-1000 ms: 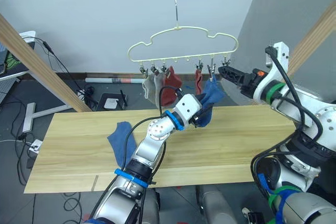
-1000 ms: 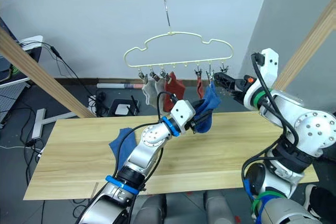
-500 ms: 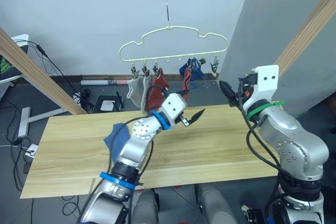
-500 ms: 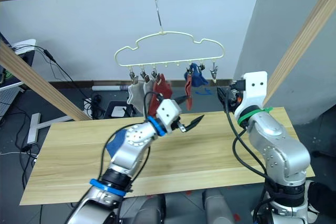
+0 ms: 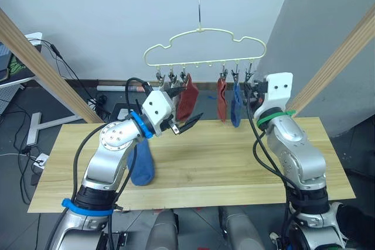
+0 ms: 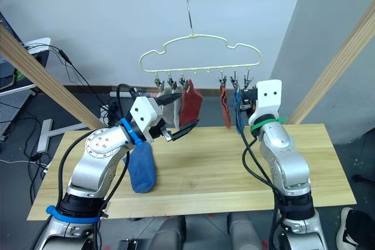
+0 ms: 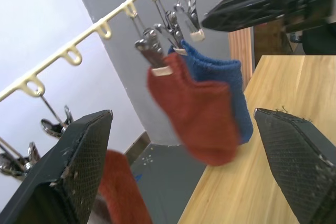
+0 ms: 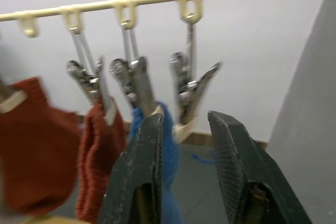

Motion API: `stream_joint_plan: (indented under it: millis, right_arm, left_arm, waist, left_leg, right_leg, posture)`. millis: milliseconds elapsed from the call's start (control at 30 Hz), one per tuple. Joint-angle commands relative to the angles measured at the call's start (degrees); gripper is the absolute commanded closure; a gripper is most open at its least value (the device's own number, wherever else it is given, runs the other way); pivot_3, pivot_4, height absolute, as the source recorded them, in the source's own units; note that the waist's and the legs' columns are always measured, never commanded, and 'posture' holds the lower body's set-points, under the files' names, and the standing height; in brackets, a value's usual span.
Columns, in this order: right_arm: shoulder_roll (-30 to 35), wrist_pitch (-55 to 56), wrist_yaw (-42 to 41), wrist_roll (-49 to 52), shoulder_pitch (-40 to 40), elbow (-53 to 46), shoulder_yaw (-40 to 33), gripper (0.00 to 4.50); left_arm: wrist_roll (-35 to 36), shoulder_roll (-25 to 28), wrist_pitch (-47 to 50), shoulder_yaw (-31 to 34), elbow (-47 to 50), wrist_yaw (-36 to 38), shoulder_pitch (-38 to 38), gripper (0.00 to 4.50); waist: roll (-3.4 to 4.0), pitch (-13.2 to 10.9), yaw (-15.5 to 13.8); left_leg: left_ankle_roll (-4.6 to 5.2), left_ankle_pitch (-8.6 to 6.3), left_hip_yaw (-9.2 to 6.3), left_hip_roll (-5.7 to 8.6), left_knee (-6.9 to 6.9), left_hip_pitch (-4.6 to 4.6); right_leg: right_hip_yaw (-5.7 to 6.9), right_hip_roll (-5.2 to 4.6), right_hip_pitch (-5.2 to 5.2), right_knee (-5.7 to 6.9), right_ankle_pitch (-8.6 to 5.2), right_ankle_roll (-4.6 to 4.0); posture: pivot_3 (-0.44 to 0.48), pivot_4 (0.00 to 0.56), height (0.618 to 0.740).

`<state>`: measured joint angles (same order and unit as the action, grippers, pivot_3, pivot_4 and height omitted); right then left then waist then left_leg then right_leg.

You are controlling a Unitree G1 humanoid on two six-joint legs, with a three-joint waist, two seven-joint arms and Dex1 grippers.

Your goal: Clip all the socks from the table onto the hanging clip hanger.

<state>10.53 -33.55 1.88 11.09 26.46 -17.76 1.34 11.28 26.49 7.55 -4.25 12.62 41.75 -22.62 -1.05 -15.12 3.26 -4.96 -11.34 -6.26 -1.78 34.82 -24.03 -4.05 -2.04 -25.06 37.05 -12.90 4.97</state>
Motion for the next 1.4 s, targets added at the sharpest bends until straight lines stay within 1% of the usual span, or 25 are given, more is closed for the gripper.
stream_joint_plan:
  millis: [33,200,233,600,800,1400]
  right_arm:
    - [-0.83,2.92,0.37,-2.31,1.92,0.99,-0.41,3.18]
    - [-1.83,3.69,-0.07,-3.57,3.02,2.84,-0.79,3.18]
    - [-2.01,3.89,-0.19,-3.81,3.14,3.11,-0.8,3.18]
    - [-3.84,5.68,0.34,-6.78,5.93,6.8,-0.8,3.18]
    - [-4.31,6.63,0.56,-8.62,7.11,8.57,-0.74,3.18]
    - [-4.5,7.62,0.28,-9.01,10.77,10.78,-1.76,3.18]
  left_arm:
    - [0.33,0.21,0.22,0.6,3.17,-0.73,-0.03,0.0]
    - [0.37,0.36,0.65,0.76,3.54,-0.85,-0.13,0.0]
    - [0.35,0.45,0.6,0.84,3.55,-0.88,-0.09,0.0]
    - [0.88,0.78,1.2,0.93,4.41,-1.12,-0.6,0.0]
    - [1.06,0.64,1.47,0.75,5.02,-1.02,-0.91,0.0]
    - [3.0,0.14,2.88,0.64,5.98,-0.83,-1.91,0.0]
  waist:
    - [0.0,0.0,-0.07]
    - [0.0,0.0,-0.08]
    - [0.0,0.0,-0.09]
    - [0.0,0.0,-0.18]
    - [0.0,0.0,-0.26]
    - [0.0,0.0,-0.36]
  left_leg:
    - [0.0,0.0,0.0,0.0,0.0,0.0]
    - [0.0,0.0,0.0,0.0,-0.01,-0.02]
    - [0.0,0.0,0.0,0.0,-0.02,-0.02]
    - [0.0,0.0,0.0,0.0,0.0,-0.01]
    - [0.0,0.0,0.0,0.0,0.0,-0.01]
    - [0.0,0.0,0.0,0.0,0.01,-0.01]
  right_leg:
    - [0.0,0.0,0.0,-0.01,0.0,0.0]
    - [0.0,0.0,0.0,-0.02,0.0,-0.01]
    - [0.0,0.0,0.0,-0.02,0.0,-0.01]
    - [0.0,0.0,0.0,0.02,0.02,-0.01]
    - [0.0,0.0,0.0,0.03,0.06,-0.08]
    - [0.0,0.0,0.0,0.04,0.11,-0.14]
  posture:
    - [0.048,0.249,0.74]
    - [0.048,0.249,0.74]
    - [0.069,0.24,0.74]
    - [0.069,0.24,0.74]
    - [0.077,0.231,0.74]
    - [0.075,0.233,0.74]
